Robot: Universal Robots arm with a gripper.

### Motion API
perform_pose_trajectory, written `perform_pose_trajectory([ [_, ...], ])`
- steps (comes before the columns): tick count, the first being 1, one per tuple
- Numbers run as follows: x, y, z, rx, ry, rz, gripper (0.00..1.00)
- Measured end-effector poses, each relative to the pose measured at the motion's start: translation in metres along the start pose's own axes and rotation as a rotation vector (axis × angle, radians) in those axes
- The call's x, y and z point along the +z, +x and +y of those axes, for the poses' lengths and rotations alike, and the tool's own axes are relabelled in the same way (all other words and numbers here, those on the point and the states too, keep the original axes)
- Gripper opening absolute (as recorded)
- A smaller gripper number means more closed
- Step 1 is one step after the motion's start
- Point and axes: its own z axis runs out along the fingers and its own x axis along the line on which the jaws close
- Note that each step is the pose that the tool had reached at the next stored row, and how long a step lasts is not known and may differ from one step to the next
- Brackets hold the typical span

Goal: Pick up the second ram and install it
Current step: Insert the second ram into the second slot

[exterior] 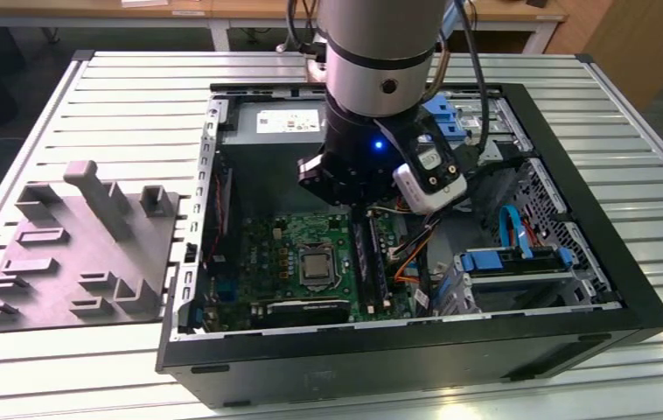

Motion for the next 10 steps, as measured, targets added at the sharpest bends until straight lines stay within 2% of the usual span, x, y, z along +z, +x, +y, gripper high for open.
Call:
perform_pose_trajectory([
  [10,0.0054,-0.0084,-0.0037,0.006,-0.0012,-0.0003,0.11],
])
